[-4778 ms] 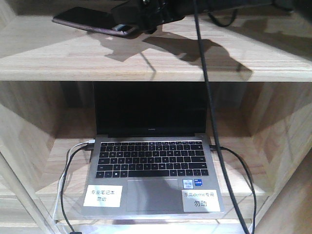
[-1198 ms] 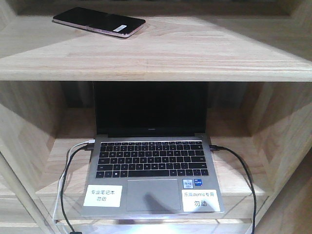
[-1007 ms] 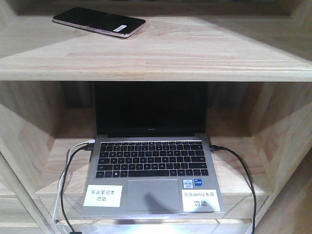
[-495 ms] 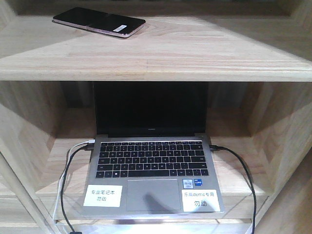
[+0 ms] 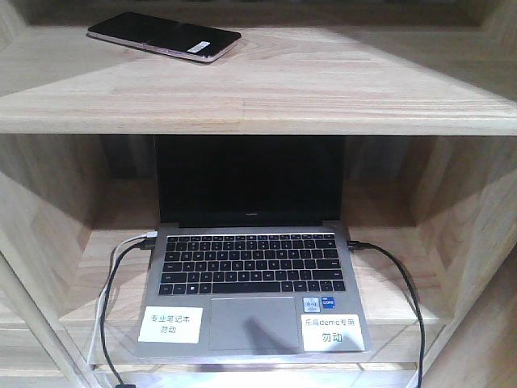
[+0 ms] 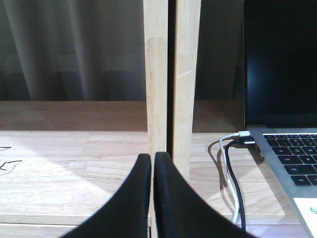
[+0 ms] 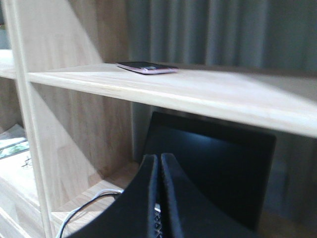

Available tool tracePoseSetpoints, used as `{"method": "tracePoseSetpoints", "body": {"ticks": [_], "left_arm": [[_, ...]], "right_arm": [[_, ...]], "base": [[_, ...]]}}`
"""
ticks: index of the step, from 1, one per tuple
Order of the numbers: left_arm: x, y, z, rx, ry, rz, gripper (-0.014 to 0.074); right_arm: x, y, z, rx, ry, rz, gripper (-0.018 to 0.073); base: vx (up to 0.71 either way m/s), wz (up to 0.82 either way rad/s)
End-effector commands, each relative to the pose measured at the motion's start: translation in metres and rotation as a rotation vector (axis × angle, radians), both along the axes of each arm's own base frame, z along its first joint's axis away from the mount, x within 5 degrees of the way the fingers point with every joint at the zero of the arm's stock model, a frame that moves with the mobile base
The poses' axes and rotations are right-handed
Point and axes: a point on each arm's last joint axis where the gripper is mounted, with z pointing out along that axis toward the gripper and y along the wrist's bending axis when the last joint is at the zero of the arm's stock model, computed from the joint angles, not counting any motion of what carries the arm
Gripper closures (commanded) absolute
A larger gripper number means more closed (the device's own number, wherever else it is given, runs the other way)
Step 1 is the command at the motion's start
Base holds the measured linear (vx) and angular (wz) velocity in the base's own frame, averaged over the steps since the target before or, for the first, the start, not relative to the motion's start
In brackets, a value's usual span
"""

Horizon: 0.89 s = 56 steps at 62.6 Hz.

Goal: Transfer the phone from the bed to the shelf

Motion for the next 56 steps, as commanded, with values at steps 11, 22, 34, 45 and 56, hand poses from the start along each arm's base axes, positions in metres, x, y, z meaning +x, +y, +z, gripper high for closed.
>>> {"method": "tracePoseSetpoints", "body": {"ticks": [11,22,34,45,56], "left_arm": [[0.000,0.001,0.006,-0.006,-0.077,0.011,0.0596],[0.000,0.001,0.006,-0.006,-0.077,0.011,0.0596],[0.000,0.001,0.006,-0.006,-0.077,0.011,0.0596],[0.000,0.001,0.006,-0.006,-0.077,0.011,0.0596],[0.000,0.001,0.006,-0.006,-0.077,0.011,0.0596]], "right_arm": [[0.006,-0.011,0.004,-0.008,0.027,-0.156,0.0564],[0.009,-0.018,-0.002,-0.060,0.067,-0.298,0.0564],[0.017,-0.025,-0.020,-0.108,0.081,-0.445,0.0564],[0.027,-0.030,-0.048,-0.118,0.121,-0.525,0.0564],[0.033,-0.034,-0.071,-0.112,0.119,-0.587,0.0564]], "base": [[0.00,0.00],[0.00,0.00],[0.00,0.00],[0.00,0.00],[0.00,0.00]]}}
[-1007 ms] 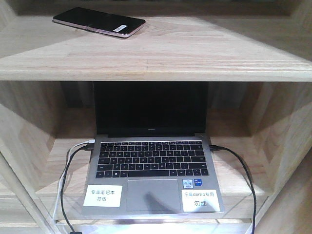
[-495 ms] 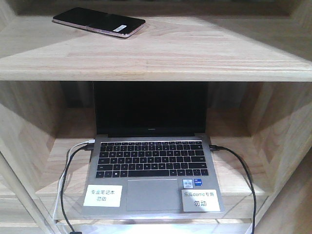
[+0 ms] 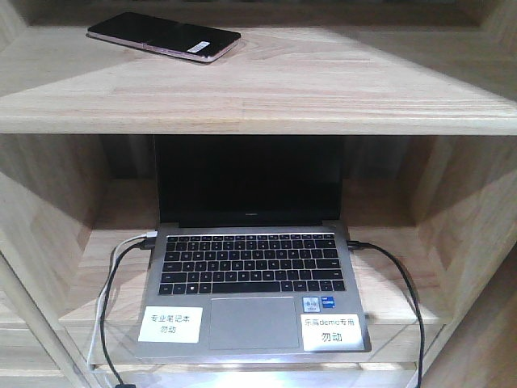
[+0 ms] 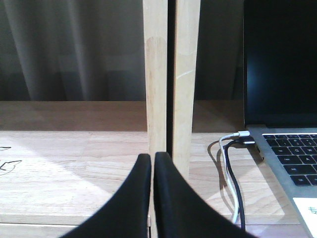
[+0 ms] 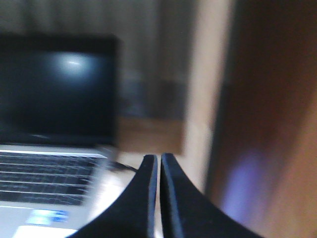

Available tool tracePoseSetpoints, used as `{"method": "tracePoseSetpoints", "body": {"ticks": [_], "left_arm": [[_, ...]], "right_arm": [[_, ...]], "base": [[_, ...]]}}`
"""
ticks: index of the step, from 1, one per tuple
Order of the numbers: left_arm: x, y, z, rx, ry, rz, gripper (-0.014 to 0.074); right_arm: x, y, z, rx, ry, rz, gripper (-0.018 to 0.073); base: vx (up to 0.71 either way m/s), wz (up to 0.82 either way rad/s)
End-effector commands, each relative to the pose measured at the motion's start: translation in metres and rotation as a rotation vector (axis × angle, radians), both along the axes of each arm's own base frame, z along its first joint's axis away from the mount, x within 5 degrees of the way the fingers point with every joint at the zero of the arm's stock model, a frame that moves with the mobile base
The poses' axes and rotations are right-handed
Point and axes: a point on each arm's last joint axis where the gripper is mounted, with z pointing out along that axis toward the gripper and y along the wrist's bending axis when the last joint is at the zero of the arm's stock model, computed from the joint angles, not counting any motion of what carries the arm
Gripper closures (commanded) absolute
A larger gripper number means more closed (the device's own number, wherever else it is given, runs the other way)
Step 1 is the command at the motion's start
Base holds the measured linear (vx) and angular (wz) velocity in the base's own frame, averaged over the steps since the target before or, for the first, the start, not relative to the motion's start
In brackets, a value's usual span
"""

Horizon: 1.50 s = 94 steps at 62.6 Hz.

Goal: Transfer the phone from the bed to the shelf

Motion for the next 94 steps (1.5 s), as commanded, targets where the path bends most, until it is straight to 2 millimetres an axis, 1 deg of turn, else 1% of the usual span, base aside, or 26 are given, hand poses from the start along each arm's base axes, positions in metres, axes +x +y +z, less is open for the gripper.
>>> {"method": "tracePoseSetpoints", "body": {"ticks": [1,16,24,30,47,94], "left_arm": [[0.000,0.001,0.006,-0.006,-0.077,0.011,0.0596],[0.000,0.001,0.006,-0.006,-0.077,0.011,0.0596],[0.000,0.001,0.006,-0.006,-0.077,0.011,0.0596],[0.000,0.001,0.006,-0.006,-0.077,0.011,0.0596],[0.000,0.001,0.006,-0.006,-0.077,0.011,0.0596],[0.000,0.001,0.006,-0.006,-0.077,0.011,0.0596]], "right_arm": [[0.004,-0.003,0.005,-0.023,-0.115,-0.037,0.0564],[-0.002,-0.005,-0.032,0.026,-0.194,-0.064,0.0564],[-0.003,-0.005,-0.055,0.044,-0.189,-0.070,0.0564],[-0.005,-0.005,-0.065,0.045,-0.170,-0.069,0.0564],[-0.010,-0.003,-0.061,0.000,-0.237,-0.040,0.0564],[-0.010,-0.003,-0.062,0.005,-0.233,-0.039,0.0564]], "base": [[0.00,0.00],[0.00,0.00],[0.00,0.00],[0.00,0.00],[0.00,0.00],[0.00,0.00]]}}
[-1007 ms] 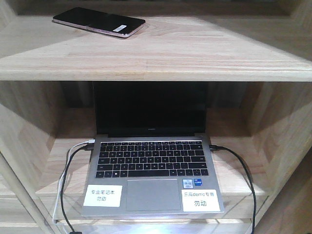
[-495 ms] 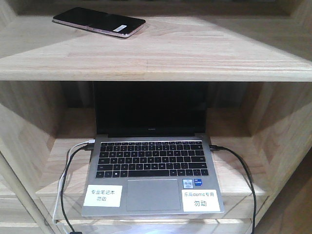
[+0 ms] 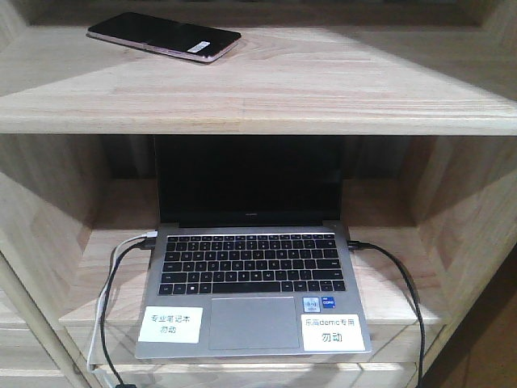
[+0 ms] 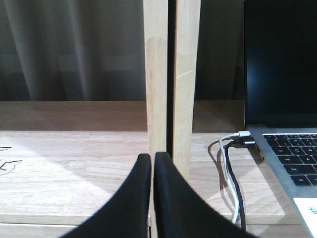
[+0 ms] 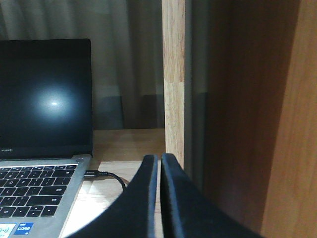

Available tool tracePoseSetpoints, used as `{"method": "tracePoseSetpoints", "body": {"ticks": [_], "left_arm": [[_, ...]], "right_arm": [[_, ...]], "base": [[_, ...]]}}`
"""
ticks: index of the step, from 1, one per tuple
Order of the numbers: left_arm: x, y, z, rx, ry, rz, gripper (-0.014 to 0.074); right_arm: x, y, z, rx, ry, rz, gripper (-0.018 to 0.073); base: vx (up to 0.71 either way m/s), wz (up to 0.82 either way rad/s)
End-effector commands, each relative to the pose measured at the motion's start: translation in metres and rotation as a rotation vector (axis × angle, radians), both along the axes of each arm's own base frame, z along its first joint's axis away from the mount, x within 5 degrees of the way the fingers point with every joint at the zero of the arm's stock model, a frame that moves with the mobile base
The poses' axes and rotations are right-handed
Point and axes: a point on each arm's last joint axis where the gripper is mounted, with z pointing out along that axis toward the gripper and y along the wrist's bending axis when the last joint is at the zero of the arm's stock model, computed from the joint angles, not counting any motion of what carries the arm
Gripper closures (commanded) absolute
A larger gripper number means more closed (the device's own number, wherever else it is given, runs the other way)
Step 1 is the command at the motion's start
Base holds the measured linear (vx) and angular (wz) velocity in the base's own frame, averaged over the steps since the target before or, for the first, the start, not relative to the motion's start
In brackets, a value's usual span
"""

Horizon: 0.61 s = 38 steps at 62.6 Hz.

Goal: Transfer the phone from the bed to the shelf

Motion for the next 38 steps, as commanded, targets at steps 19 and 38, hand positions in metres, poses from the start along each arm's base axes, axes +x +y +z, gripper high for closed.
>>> {"method": "tracePoseSetpoints", "body": {"ticks": [19,38], "left_arm": [[0.0004,0.0009,0.0061,-0.006,-0.077,0.011,0.0596],[0.0004,0.0009,0.0061,-0.006,-0.077,0.011,0.0596]], "right_arm": [[0.0001,-0.0006,0.0045,-0.024,-0.071,-0.005,0.0564],[0.0001,-0.0006,0.0045,-0.024,-0.071,-0.005,0.0564]], "base": [[0.00,0.00],[0.00,0.00]]}}
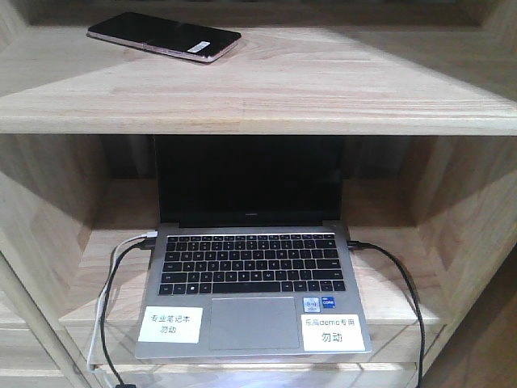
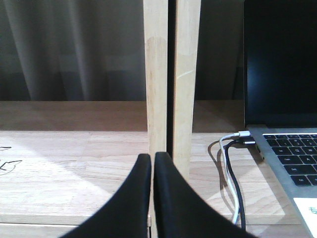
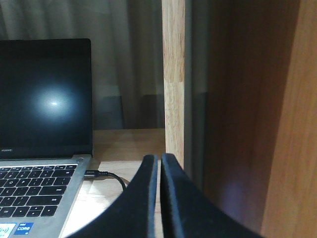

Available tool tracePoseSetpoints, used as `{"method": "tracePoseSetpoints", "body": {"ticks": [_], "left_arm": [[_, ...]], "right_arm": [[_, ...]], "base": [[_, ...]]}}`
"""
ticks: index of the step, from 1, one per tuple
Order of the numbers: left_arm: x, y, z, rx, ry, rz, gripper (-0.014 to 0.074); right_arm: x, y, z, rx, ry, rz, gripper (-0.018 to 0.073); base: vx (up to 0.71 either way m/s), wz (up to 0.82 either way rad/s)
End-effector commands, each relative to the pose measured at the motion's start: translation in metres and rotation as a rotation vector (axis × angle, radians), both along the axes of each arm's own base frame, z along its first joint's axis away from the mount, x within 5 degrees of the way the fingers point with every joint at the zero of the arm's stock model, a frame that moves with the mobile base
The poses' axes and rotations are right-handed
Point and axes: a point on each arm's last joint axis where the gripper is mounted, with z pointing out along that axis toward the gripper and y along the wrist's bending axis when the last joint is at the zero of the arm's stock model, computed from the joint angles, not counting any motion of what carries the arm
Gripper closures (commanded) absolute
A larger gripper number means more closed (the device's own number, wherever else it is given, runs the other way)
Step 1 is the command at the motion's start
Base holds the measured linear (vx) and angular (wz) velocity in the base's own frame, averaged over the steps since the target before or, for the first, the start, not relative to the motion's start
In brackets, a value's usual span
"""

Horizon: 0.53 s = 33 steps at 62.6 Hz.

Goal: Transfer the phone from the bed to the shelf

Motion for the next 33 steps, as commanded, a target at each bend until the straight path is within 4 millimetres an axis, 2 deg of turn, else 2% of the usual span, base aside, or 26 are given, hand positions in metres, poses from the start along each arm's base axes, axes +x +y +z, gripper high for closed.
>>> {"method": "tracePoseSetpoints", "body": {"ticks": [1,33], "left_arm": [[0.0004,0.0009,0.0061,-0.006,-0.077,0.011,0.0596],[0.0004,0.0009,0.0061,-0.006,-0.077,0.011,0.0596]], "right_arm": [[0.0001,-0.0006,0.0046,-0.024,-0.072,-0.005,0.0564],[0.0001,-0.0006,0.0046,-0.024,-0.072,-0.005,0.0564]], "base": [[0.00,0.00],[0.00,0.00]]}}
